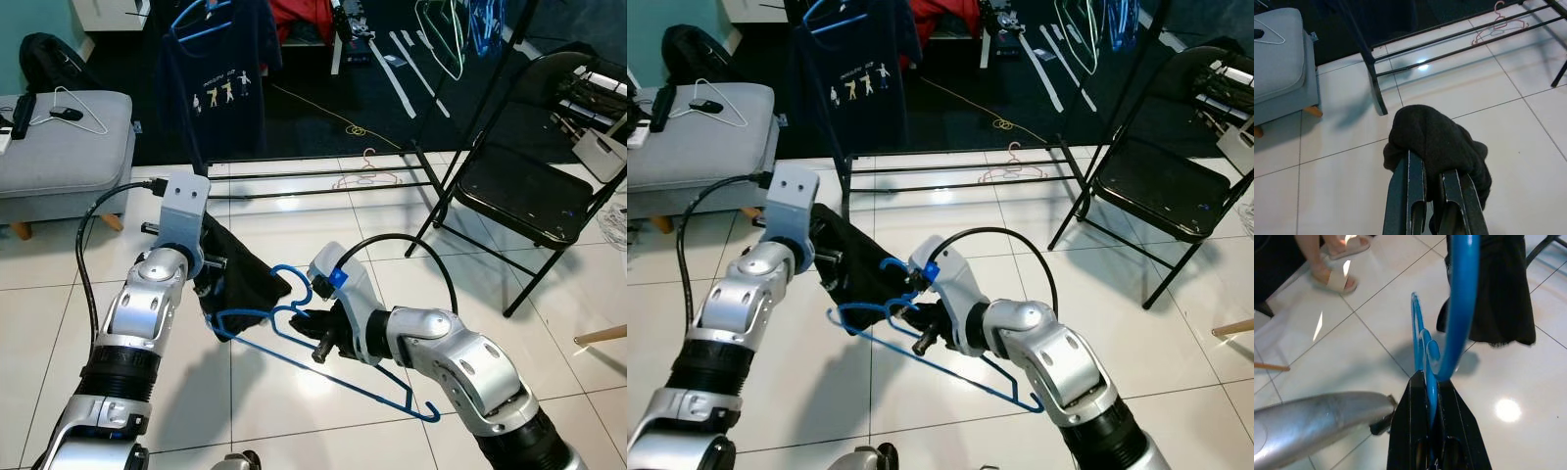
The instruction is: Hang hanger
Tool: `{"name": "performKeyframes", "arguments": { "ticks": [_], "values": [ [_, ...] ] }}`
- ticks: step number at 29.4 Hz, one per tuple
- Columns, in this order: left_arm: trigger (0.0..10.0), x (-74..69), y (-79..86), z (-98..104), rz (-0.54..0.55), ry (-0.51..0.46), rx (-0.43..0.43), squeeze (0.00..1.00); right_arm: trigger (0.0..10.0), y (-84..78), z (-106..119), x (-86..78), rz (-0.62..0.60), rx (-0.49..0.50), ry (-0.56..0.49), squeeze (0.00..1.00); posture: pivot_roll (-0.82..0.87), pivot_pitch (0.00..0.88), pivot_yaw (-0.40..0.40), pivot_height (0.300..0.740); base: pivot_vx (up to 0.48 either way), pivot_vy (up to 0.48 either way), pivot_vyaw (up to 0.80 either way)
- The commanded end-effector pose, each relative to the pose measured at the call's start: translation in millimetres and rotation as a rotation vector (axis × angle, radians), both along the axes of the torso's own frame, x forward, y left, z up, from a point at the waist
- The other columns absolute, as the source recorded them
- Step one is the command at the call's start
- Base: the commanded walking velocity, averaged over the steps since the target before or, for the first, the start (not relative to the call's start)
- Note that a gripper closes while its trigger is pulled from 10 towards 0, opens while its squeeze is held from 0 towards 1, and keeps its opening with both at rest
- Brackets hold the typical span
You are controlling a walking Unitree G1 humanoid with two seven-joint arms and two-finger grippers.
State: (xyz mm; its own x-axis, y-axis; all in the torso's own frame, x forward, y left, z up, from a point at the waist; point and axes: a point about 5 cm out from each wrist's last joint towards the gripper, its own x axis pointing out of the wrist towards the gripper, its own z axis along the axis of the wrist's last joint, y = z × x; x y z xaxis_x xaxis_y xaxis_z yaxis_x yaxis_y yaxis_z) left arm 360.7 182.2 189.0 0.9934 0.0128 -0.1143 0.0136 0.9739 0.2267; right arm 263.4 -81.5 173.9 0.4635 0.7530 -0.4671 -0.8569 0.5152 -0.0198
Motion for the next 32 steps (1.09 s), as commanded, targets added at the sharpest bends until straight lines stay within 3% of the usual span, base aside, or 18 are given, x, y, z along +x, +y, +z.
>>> {"name": "performKeyframes", "arguments": {
  "ticks": [1, 6, 13, 26, 32],
  "values": [
    [10.0, 0.9, 6.0, 0, 0.010, -0.001, 0.037, 0.00, 10.0, -0.3, 3, -8.1, 0.034, -0.005, 0.013, 0.00, 0.00, 0.223, -0.012, 0.740, 0.000, 0.000, 0.00],
    [10.0, 0.5, 5.6, 2, 0.006, -0.007, 0.026, 0.00, 10.0, -5.2, 3, -0.8, -0.033, 0.000, -0.029, 0.00, -0.01, 0.218, -0.013, 0.740, 0.000, 0.000, 0.00],
    [10.0, -1.6, 4.0, 1, -0.007, -0.012, 0.043, 0.00, 10.0, -14.7, -3, 15.5, -0.147, -0.066, -0.079, 0.00, 0.00, 0.202, -0.019, 0.740, 0.000, 0.000, 0.00],
    [10.0, -3.0, 4.8, 1, -0.013, -0.012, 0.051, 0.00, 10.0, -11.4, -2, 10.5, -0.127, -0.020, -0.048, 0.00, 0.00, 0.198, -0.017, 0.740, 0.000, 0.000, 0.00],
    [10.0, -2.8, 4.5, 3, -0.020, -0.015, 0.058, 0.00, 10.0, -13.6, -5, 1.7, -0.050, -0.092, -0.029, 0.00, 0.00, 0.198, -0.017, 0.740, 0.000, 0.000, 0.00]
  ]
}}
